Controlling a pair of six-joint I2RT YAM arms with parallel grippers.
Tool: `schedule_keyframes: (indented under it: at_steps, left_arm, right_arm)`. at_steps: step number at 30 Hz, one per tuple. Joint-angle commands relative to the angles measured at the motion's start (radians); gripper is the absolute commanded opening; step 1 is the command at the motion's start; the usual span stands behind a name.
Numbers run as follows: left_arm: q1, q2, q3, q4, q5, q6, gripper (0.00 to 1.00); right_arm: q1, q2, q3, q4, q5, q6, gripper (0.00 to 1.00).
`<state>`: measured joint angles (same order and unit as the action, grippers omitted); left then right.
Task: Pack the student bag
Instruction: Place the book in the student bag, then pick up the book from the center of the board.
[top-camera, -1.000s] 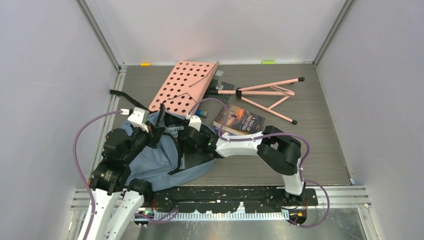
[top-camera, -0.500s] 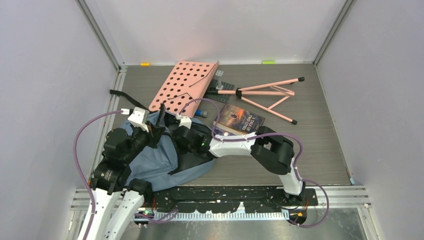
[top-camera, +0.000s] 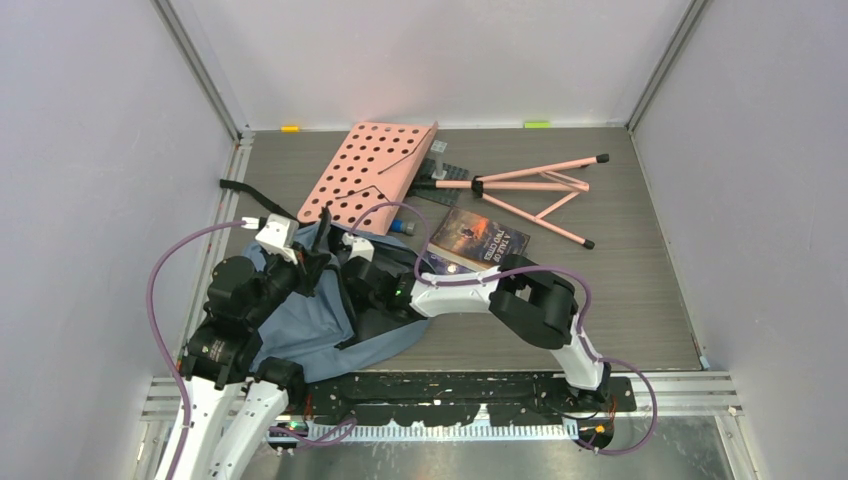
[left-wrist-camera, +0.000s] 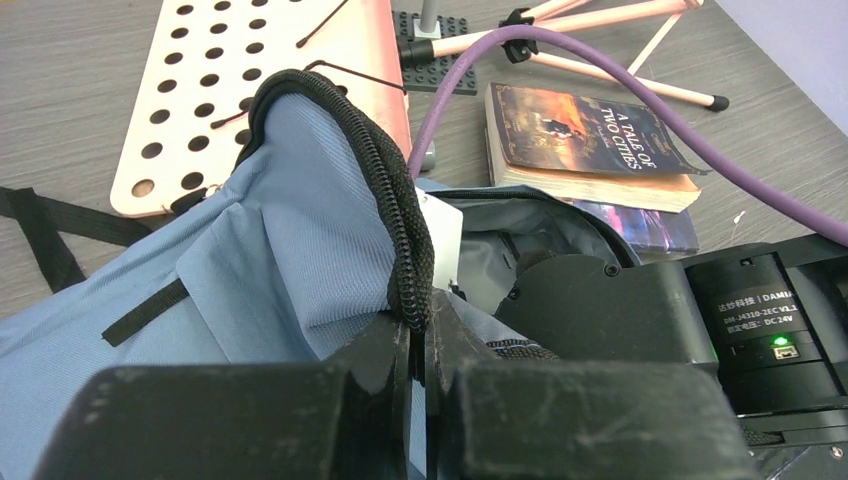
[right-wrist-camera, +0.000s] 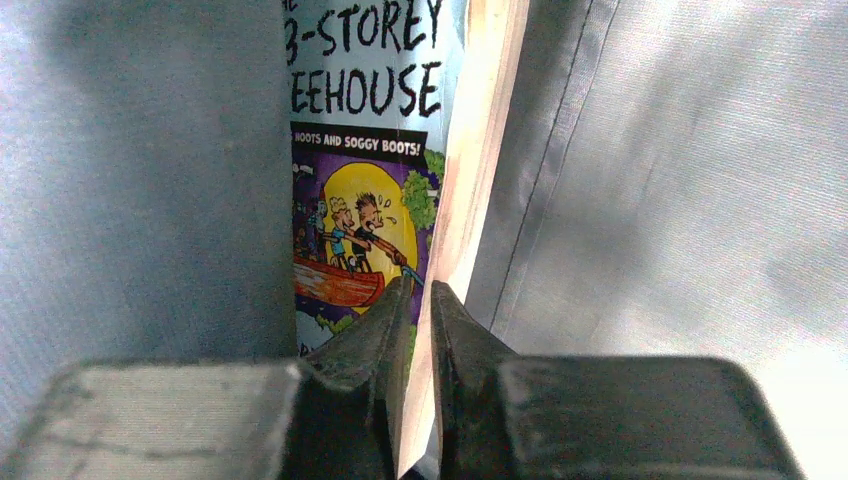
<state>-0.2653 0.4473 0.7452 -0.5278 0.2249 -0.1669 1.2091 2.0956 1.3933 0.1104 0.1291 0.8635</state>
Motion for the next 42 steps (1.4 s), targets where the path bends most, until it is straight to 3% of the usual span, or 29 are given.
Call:
schedule_keyframes:
  at_steps: [1, 10, 17, 22, 30, 36, 42]
  left_arm:
    - [0.005, -0.008, 0.011, 0.091, 0.013, 0.013, 0.00]
    - [0.005, -0.012, 0.009, 0.088, 0.006, 0.012, 0.00]
    - [0.005, -0.014, 0.008, 0.088, 0.005, 0.012, 0.00]
    - [0.005, -0.008, 0.010, 0.088, 0.006, 0.012, 0.00]
    - [0.005, 0.003, 0.011, 0.085, 0.010, 0.010, 0.00]
    - [0.004, 0.004, 0.011, 0.084, 0.008, 0.011, 0.00]
    - [0.005, 0.007, 0.011, 0.083, 0.014, 0.012, 0.00]
  right_arm:
    - [0.012, -0.130, 0.002, 0.003, 0.022, -0.053, 0.26]
    - [0.002, -0.421, -0.146, -0.230, 0.188, -0.172, 0.69]
    - [-0.114, -0.694, -0.299, -0.460, 0.280, -0.228, 0.83]
    - [-0.332, -0.924, -0.441, -0.501, 0.273, -0.235, 0.93]
    - [-0.750, -1.069, -0.663, -0.344, -0.047, -0.216, 0.99]
    - [-1.029, -0.980, -0.740, -0.211, -0.214, -0.187, 0.98]
    - [-1.160, -0.848, -0.813, 0.028, -0.327, -0.130, 0.96]
